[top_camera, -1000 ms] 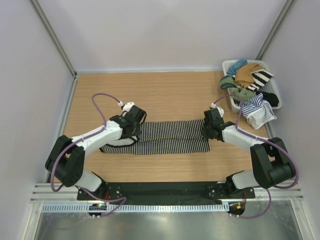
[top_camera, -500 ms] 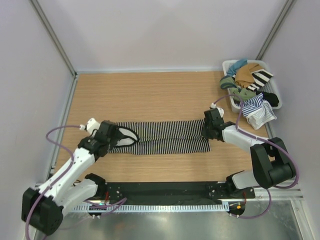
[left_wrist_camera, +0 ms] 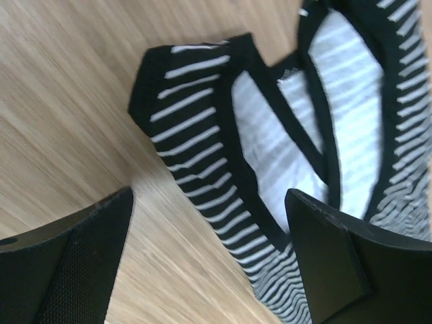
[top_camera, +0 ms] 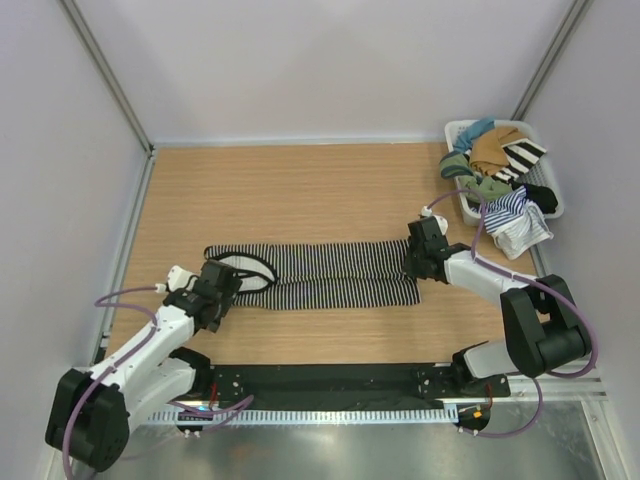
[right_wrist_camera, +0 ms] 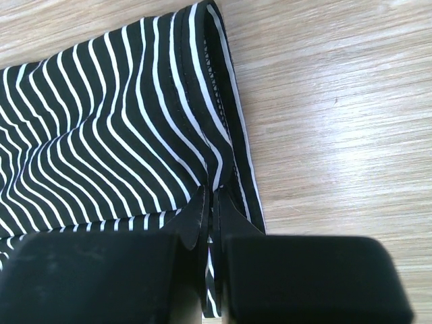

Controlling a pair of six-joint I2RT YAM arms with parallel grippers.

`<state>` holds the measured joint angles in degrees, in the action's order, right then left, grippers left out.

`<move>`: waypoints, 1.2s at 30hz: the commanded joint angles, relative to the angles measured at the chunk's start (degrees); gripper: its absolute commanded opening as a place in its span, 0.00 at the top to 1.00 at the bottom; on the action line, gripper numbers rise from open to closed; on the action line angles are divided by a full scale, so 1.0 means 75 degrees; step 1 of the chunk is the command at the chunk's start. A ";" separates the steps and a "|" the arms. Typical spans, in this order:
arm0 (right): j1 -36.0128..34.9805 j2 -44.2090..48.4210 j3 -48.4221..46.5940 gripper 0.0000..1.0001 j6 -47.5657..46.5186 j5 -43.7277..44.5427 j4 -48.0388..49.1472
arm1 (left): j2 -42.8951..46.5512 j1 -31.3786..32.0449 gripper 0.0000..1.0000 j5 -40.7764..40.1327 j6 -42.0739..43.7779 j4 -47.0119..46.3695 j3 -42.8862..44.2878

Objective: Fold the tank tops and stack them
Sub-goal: Fold the tank top

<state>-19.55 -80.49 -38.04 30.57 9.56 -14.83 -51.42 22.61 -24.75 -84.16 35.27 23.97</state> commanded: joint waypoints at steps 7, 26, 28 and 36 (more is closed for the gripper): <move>-0.0030 0.0302 0.0162 0.99 0.0366 -0.0665 -0.0073 | -0.1940 -0.1008 0.10 -0.0496 0.0112 -0.2932 0.0165; -0.2255 0.0631 0.1158 0.97 0.1923 -0.1907 0.0336 | -1.1000 -0.1505 0.39 0.4096 0.1845 -0.4726 0.8694; -0.2967 0.0491 0.1217 0.94 0.2473 -0.1966 0.0732 | -1.1935 -0.1201 0.38 0.4144 0.2091 -0.4002 1.0305; -0.4975 -0.0378 0.0046 0.72 0.3190 -0.1685 0.0877 | -1.3921 -0.0577 0.27 0.4039 0.2713 -0.2114 1.4696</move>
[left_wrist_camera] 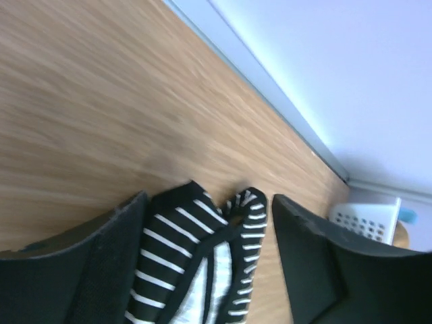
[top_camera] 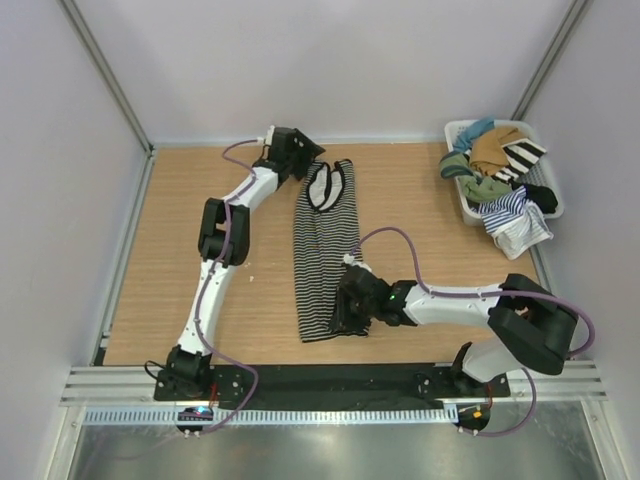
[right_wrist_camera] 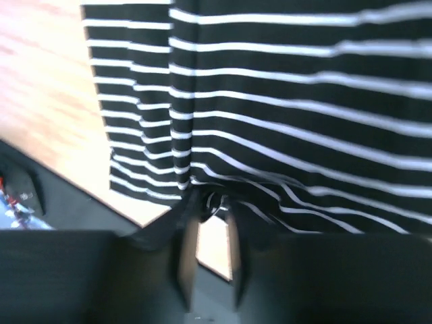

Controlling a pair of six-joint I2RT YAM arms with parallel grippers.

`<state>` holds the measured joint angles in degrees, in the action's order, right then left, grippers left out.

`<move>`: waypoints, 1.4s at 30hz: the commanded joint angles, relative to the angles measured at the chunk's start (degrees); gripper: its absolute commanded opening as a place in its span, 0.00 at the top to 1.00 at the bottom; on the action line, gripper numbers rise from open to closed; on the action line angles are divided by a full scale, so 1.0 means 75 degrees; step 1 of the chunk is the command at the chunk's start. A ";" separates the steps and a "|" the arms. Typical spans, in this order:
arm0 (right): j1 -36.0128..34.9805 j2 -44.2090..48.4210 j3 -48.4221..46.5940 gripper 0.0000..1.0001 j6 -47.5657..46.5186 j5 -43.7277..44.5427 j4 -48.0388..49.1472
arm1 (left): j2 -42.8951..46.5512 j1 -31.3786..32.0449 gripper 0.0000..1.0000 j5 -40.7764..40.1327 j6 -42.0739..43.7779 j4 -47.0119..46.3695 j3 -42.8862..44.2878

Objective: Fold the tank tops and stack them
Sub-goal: Fold the tank top

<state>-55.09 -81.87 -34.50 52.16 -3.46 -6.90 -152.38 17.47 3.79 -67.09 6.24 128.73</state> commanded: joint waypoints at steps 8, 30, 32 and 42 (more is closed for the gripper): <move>-0.0248 0.1304 -0.0660 0.39 -0.0227 0.0321 -0.0894 | 0.1775 -0.0560 0.01 -0.0295 0.1620 0.1968 -0.1667; 0.3920 -0.0333 -0.2630 0.55 -0.2970 -0.0263 -0.1309 | 0.8398 0.0516 0.12 0.0677 0.2840 0.0494 -1.0131; 0.4227 -0.0695 -0.2793 0.50 -0.3052 -0.0627 -0.0899 | 0.8469 0.0658 0.13 0.0736 0.2840 0.0165 -1.0319; 0.4674 -0.2852 -0.4739 0.46 -0.3569 -0.1003 -0.1354 | 0.7533 0.0857 0.27 0.0878 0.2723 0.0047 -0.9898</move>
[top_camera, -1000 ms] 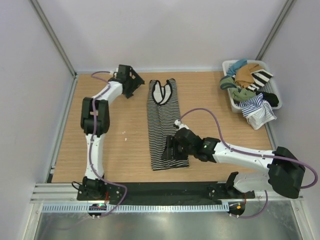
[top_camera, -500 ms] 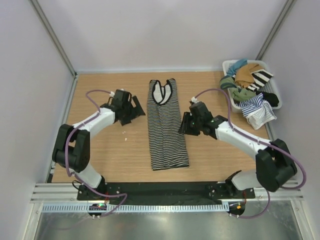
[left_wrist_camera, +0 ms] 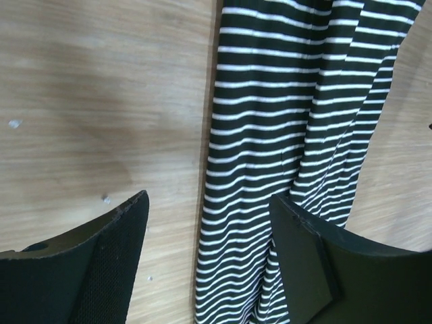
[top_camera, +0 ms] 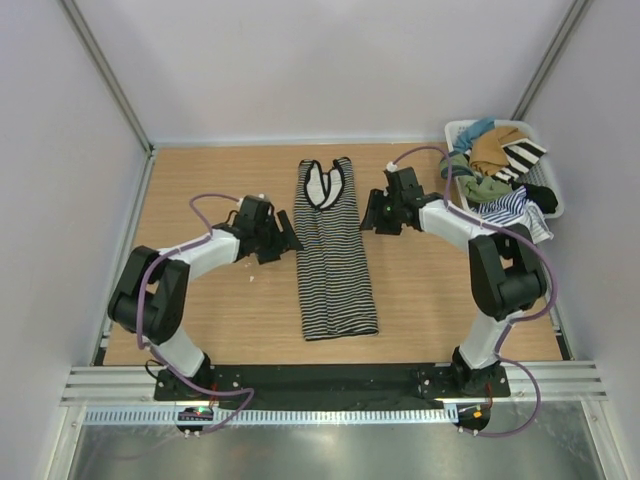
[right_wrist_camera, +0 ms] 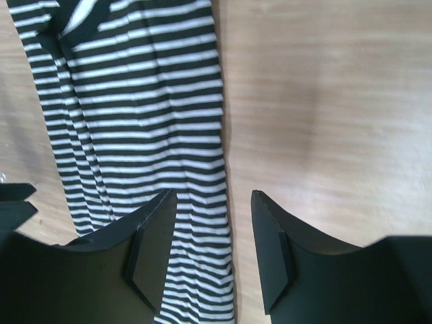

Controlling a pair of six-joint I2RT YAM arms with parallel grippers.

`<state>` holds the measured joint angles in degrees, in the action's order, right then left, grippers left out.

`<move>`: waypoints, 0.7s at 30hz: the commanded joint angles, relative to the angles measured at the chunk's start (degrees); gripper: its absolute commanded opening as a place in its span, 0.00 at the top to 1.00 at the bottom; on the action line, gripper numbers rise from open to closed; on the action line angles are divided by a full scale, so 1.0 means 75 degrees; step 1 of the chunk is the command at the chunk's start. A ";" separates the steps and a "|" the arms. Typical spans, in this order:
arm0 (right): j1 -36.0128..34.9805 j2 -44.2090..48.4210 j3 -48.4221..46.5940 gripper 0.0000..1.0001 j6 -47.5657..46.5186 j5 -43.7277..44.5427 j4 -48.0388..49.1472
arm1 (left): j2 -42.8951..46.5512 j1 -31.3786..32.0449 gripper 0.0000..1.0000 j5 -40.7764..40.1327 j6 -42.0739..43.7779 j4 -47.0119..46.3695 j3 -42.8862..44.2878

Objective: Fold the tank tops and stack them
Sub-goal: Fold the tank top

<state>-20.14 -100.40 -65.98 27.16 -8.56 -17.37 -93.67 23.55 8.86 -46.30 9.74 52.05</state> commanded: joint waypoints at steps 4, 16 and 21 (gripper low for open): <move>0.0014 -0.0931 -0.0986 0.50 -0.0082 -0.0465 0.0113 | -0.0635 0.0106 0.33 0.0178 -0.0154 -0.0583 0.0547; 0.0014 -0.1976 -0.1656 0.58 0.0070 -0.0394 0.0183 | -0.2135 0.0118 0.61 -0.0115 -0.0237 -0.0337 0.1907; 0.0014 -0.2257 -0.1843 0.86 0.0234 -0.0102 0.0323 | -0.2814 0.0071 0.95 -0.0350 -0.0003 0.0247 0.2725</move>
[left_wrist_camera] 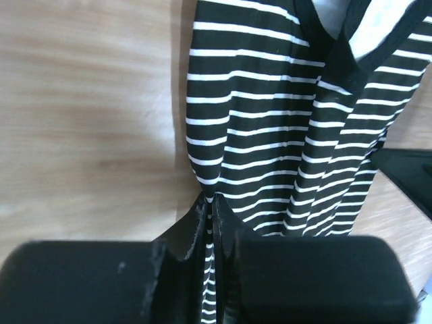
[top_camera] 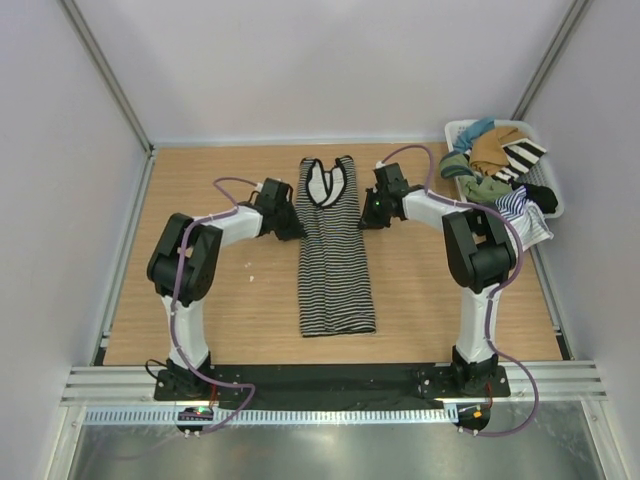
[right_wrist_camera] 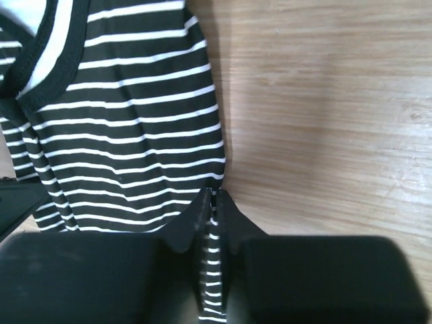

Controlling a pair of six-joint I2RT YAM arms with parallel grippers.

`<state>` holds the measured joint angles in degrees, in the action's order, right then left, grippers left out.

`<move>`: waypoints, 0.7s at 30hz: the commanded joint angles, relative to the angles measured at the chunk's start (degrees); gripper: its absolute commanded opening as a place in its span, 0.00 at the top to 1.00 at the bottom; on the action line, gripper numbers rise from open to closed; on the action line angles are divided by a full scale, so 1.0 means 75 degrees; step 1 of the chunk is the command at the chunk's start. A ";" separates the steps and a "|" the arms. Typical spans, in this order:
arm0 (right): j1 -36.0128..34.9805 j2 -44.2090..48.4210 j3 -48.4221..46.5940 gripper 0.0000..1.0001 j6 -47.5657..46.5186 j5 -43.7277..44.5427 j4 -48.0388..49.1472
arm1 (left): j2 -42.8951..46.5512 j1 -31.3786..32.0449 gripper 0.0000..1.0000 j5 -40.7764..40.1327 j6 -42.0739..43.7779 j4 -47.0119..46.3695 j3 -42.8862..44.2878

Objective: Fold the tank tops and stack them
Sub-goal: Fold the tank top

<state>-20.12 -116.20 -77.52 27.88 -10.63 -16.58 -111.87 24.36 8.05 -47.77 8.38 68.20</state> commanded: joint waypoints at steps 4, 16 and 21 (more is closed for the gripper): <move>0.0081 -0.0256 -0.0469 0.96 0.0407 0.0258 0.0370 | -0.0599 -0.0095 0.92 -0.0113 0.0252 0.0453 0.0960; -0.0012 0.1977 0.1485 0.50 0.0525 -0.0140 0.0559 | 0.1938 -0.0073 0.30 -0.0185 0.0486 0.0887 -0.0900; -0.0610 0.3655 0.3159 0.49 0.0420 -0.0106 -0.0025 | 0.3500 0.0827 0.30 -0.0217 0.0346 0.1085 -0.2494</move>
<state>-21.74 -96.92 -58.37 31.59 -10.68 -14.00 -92.42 26.09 6.04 -45.36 15.07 53.43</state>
